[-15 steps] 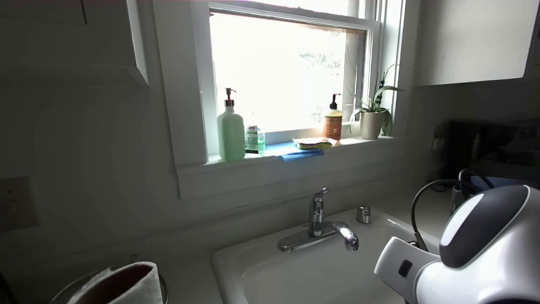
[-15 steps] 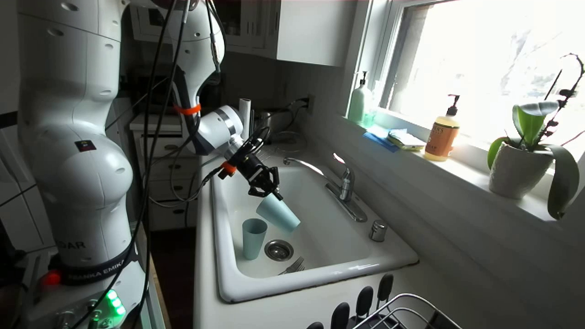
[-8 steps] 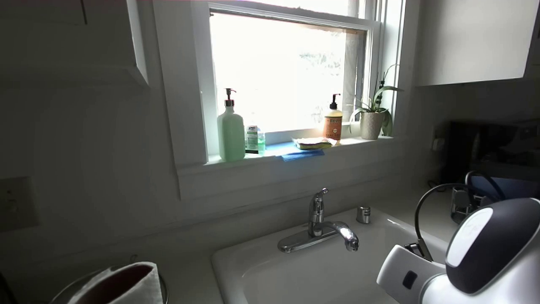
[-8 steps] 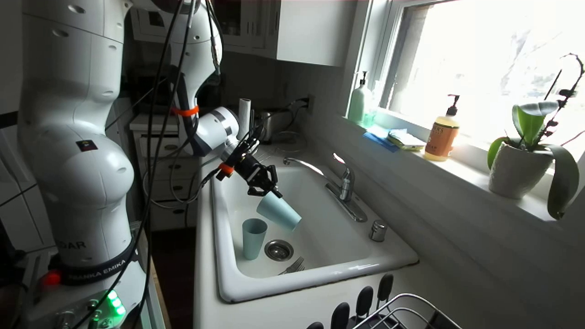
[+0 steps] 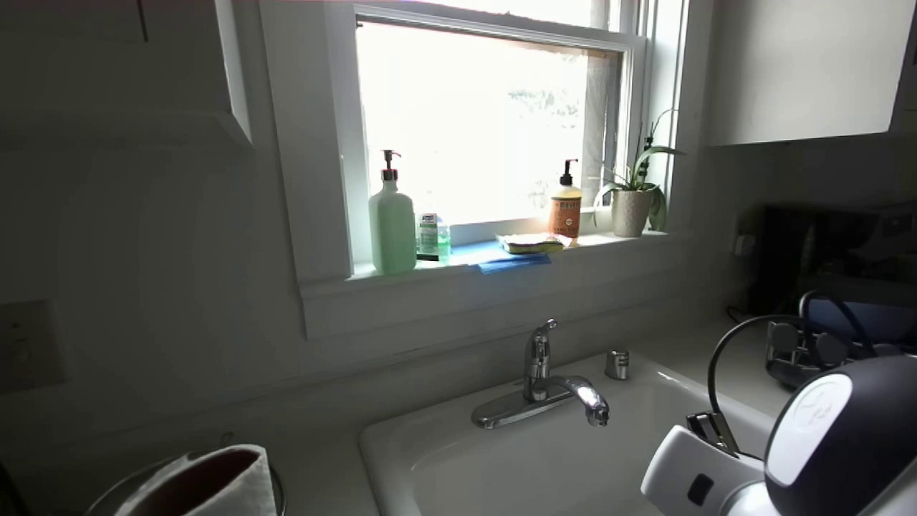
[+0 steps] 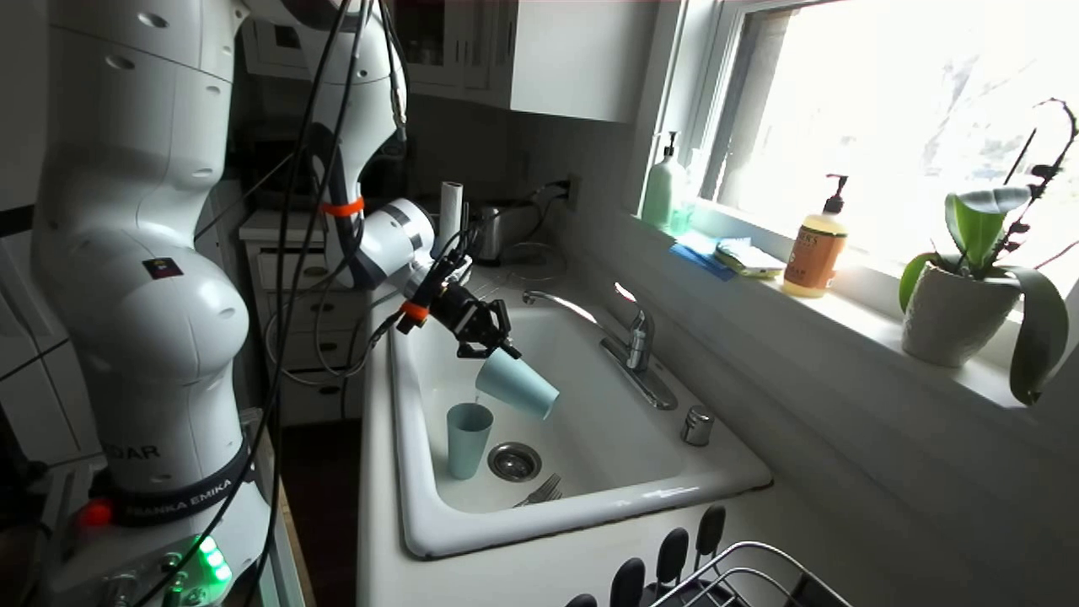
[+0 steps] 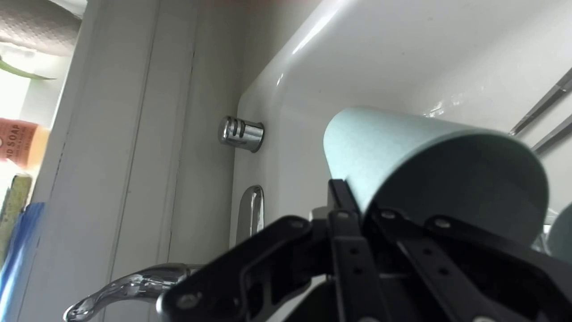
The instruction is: Move the faucet head to the left, pick up the cup on the right and pour its contents into the cup in the sink
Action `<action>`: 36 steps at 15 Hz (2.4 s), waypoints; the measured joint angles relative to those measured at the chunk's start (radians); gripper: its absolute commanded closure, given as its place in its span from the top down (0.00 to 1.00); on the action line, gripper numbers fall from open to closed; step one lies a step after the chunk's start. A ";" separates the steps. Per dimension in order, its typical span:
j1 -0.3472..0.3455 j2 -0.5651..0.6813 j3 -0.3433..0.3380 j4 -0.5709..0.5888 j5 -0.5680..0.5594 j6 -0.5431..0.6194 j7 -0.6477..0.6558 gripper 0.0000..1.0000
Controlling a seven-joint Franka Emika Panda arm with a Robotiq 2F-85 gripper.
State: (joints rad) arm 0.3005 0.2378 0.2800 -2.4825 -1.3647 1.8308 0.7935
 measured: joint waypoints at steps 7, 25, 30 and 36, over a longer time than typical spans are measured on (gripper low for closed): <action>0.007 0.009 0.012 0.001 -0.012 -0.035 0.005 0.01; 0.019 0.027 0.034 0.001 -0.026 -0.125 0.005 0.01; 0.023 0.035 0.036 0.001 -0.026 -0.134 0.005 0.01; 0.021 0.035 0.036 0.002 -0.026 -0.118 0.005 0.01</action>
State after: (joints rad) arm 0.3215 0.2727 0.3157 -2.4808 -1.3910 1.7131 0.7984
